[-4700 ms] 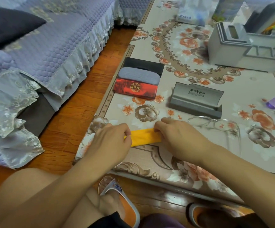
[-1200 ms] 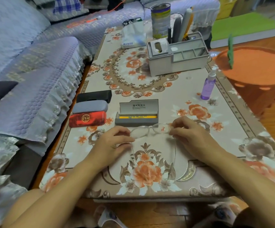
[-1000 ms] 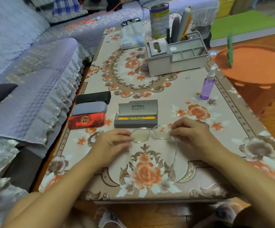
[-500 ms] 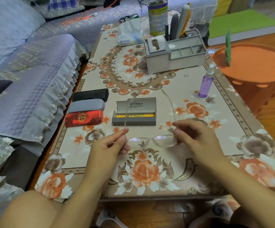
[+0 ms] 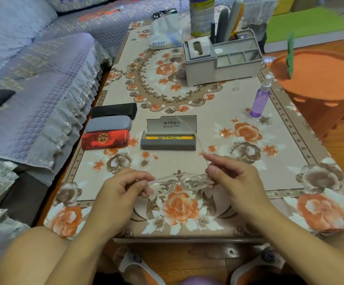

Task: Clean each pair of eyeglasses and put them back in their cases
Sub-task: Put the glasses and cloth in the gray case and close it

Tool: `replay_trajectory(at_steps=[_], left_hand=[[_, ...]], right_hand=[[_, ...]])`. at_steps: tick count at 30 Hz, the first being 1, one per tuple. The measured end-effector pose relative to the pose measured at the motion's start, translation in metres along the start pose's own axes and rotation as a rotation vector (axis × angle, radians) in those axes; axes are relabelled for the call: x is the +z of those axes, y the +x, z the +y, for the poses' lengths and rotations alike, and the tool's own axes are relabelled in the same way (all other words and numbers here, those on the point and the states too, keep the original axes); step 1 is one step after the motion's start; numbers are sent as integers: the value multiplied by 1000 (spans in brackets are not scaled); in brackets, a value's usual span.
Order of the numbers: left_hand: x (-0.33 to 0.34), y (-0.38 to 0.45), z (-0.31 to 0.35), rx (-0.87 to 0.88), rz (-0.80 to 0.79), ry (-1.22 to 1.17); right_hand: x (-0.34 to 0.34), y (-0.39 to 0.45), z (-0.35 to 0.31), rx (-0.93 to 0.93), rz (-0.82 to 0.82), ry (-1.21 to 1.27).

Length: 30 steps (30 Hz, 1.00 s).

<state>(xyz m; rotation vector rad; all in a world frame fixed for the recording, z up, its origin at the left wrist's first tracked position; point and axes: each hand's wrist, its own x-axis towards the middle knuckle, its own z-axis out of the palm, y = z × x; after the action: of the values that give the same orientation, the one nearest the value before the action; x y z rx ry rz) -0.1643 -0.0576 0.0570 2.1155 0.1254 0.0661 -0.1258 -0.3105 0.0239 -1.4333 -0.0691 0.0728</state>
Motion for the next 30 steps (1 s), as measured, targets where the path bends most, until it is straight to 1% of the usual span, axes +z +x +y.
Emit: replay_trajectory(at_steps=[2, 4, 8, 11, 14, 16, 18, 20, 22, 24, 26, 30], left_hand=[[-1, 1, 1, 30, 2, 45], [-1, 2, 2, 12, 26, 19], [0, 0, 5, -87, 26, -173], [0, -2, 8, -131, -4, -283], [1, -1, 8, -199, 34, -481], [2, -1, 8, -223, 52, -547], [1, -1, 8, -230, 68, -565], [-1, 0, 10, -221, 83, -596], [-2, 1, 14, -195, 81, -557], [-3, 1, 17, -147, 72, -460], [-4, -1, 20, -97, 67, -376], [-5, -4, 26, 9, 34, -184]], right_hand=[[-1, -1, -2, -21, -19, -35], [-2, -2, -1, -27, -15, -66], [-6, 1, -1, -26, 46, -58], [-9, 2, 1, -96, 26, -137], [-13, 2, 3, -171, 12, -214], [-16, 5, 1, -268, -45, -289], [-20, 7, -1, -350, -146, -391], [-26, 8, -4, -355, -238, -427], [-30, 8, -4, -371, -319, -488], [-29, 6, -1, -382, -414, -563], [-29, 6, 0, -346, -480, -576], [-30, 8, -1, -308, -480, -597]])
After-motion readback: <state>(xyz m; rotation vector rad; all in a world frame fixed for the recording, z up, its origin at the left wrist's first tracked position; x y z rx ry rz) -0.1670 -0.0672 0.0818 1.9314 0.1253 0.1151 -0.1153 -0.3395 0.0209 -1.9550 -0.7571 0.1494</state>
